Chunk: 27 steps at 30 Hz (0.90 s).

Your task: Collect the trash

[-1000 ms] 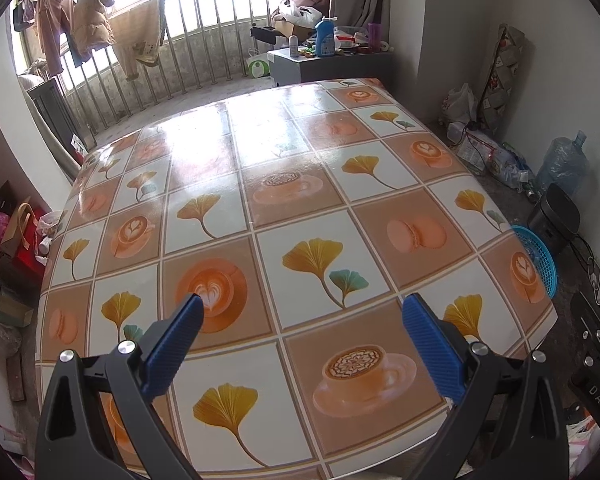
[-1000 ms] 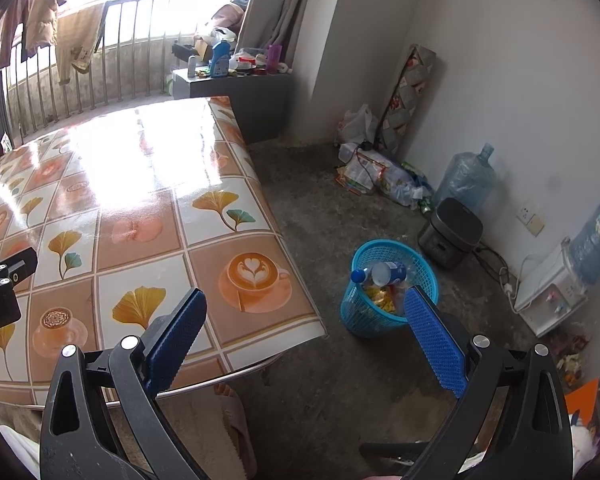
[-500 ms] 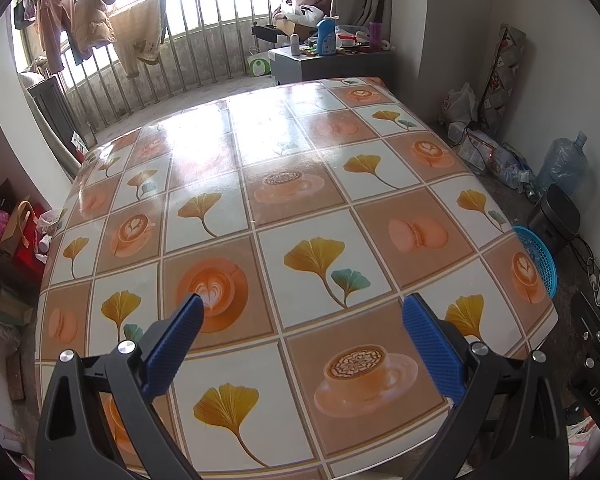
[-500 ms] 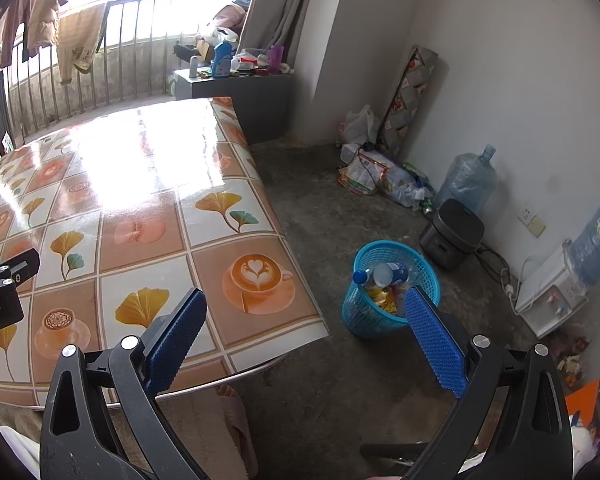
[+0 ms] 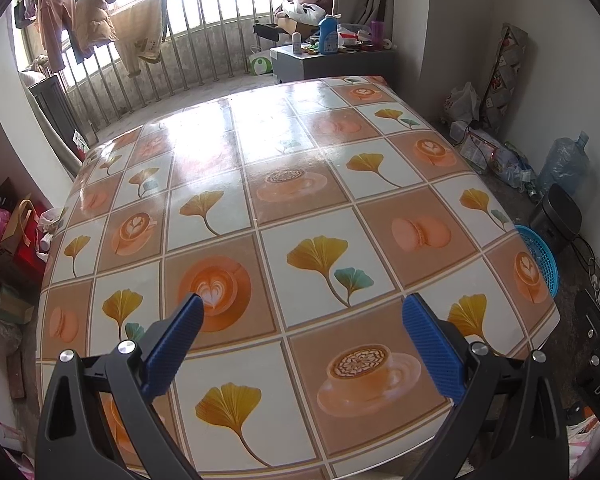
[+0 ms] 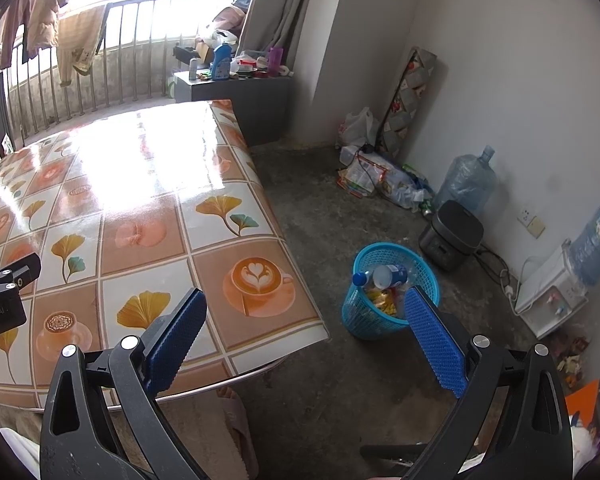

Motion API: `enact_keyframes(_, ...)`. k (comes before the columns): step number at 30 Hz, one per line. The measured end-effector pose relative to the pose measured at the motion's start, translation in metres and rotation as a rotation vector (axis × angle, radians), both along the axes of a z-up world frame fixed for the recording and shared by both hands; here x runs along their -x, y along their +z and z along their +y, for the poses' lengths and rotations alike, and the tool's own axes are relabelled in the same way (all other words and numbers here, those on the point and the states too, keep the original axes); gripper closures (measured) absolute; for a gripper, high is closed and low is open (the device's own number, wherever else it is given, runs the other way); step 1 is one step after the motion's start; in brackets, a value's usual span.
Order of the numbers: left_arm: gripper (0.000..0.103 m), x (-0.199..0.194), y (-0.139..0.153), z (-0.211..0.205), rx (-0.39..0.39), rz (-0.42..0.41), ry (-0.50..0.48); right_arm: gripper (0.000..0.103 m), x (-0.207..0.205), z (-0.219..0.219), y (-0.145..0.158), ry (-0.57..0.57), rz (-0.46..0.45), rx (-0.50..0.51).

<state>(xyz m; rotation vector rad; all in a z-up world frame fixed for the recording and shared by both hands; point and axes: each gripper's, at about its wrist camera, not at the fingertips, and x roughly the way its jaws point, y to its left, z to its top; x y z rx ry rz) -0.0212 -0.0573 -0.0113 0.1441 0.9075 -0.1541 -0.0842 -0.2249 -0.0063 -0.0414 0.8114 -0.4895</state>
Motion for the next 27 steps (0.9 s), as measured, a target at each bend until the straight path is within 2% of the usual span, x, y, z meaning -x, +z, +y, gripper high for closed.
enact_keyframes(27, 0.006, 0.0011, -0.0042, 0.0046, -0.002, 0.004, 0.007, 0.008, -0.0023, 0.0037, 0.0038, -0.006, -0.004, 0.002)
